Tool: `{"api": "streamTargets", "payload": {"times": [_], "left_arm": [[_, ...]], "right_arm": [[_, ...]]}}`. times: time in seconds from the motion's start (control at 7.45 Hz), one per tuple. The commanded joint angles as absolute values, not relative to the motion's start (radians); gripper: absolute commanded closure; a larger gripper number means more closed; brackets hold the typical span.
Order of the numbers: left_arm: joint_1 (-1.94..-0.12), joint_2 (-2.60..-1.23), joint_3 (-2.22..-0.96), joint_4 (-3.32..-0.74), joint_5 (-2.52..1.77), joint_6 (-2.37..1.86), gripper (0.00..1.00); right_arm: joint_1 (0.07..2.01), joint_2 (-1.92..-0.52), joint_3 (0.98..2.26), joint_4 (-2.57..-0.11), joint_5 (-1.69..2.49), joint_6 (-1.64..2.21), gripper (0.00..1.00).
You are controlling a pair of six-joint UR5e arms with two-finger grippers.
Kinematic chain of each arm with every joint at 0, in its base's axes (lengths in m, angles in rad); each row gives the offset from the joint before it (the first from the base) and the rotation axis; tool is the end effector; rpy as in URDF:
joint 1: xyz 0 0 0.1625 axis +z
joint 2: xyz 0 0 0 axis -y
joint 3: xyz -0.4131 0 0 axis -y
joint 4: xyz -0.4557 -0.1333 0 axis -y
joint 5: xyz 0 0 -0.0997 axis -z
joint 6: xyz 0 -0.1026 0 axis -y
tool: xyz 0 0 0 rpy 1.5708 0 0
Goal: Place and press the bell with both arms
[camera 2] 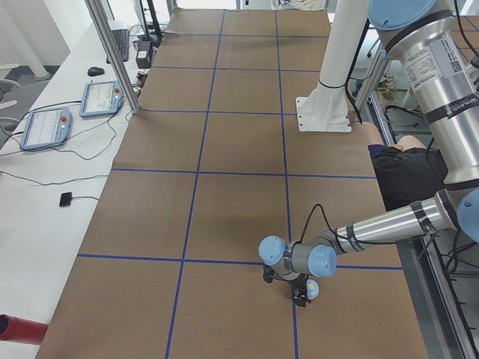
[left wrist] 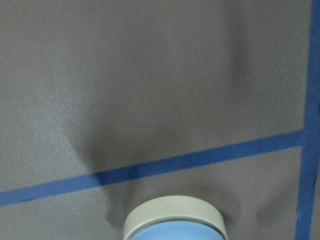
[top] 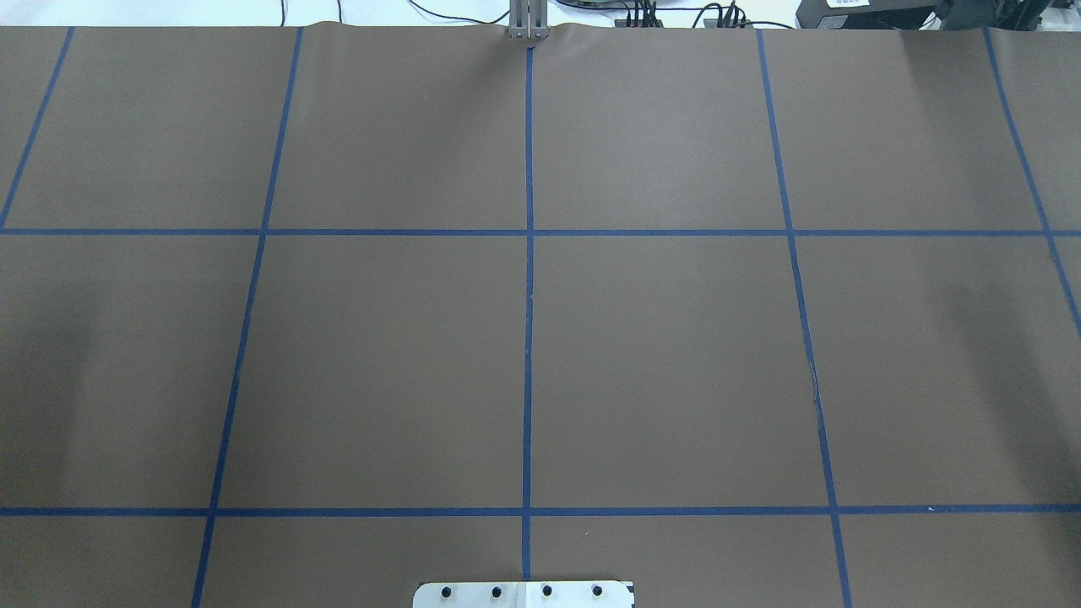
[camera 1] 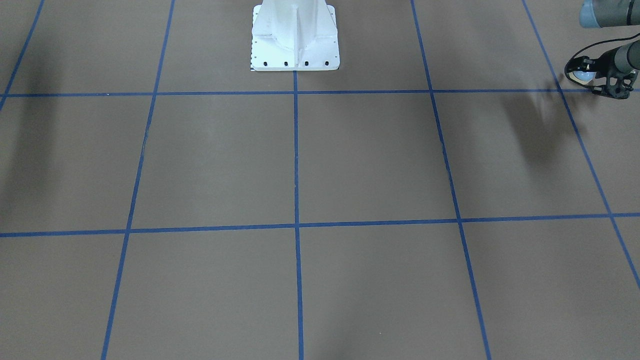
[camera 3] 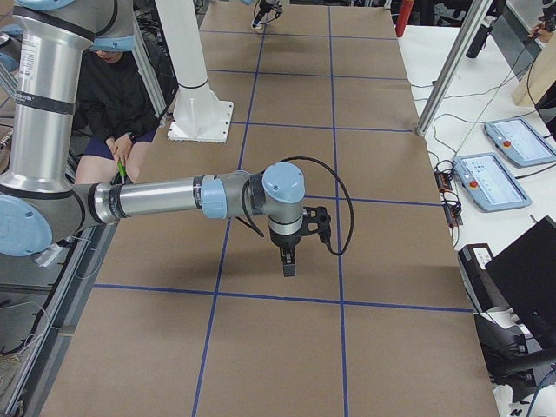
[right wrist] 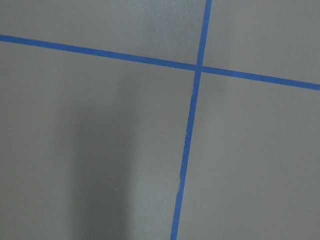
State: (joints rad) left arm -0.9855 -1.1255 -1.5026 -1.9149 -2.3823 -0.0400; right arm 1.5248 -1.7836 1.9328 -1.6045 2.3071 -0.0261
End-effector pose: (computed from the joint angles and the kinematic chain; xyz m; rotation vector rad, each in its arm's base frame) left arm 0.1196 -0.2871 0.8456 -0.4047 0.7273 0.4451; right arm 0.0427 -0.4736 0.5626 0.1030 -0.7369 -0.1113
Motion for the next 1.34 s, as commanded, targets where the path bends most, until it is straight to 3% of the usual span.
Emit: {"api": "streamTargets", "payload": {"times": [0.0,0.27,0.4,0.67,0.8,1.21], "left_arm": [[-0.953,-1.127,-1.499,-1.916,-2.381,-0.077,0.00],[-0.945,-1.127,-1.499,-1.916,-2.379,-0.077,0.09],[-0.945,-1.127,-1.499,-1.916,-2.378,-0.077,0.22],[-0.943,-1.126,-1.500,-1.917,-2.376,-0.075,0.63],[-0.943,-1.124,-1.508,-1.919,-2.376,-0.074,0.74],[-0.951,-1.085,-1.645,-1.908,-2.385,-0.080,0.84]], "right_arm": [[1.525,-1.784,1.933,-1.605,2.307,-0.026,0.00],[1.525,-1.784,1.933,-1.605,2.307,-0.026,0.00],[1.525,-1.784,1.933,-1.605,2.307,-0.025,0.00],[1.525,-1.783,1.933,-1.605,2.309,-0.023,0.00],[1.525,-1.782,1.934,-1.605,2.309,-0.023,0.00],[1.525,-1.782,1.934,-1.605,2.309,-0.021,0.00]]}}
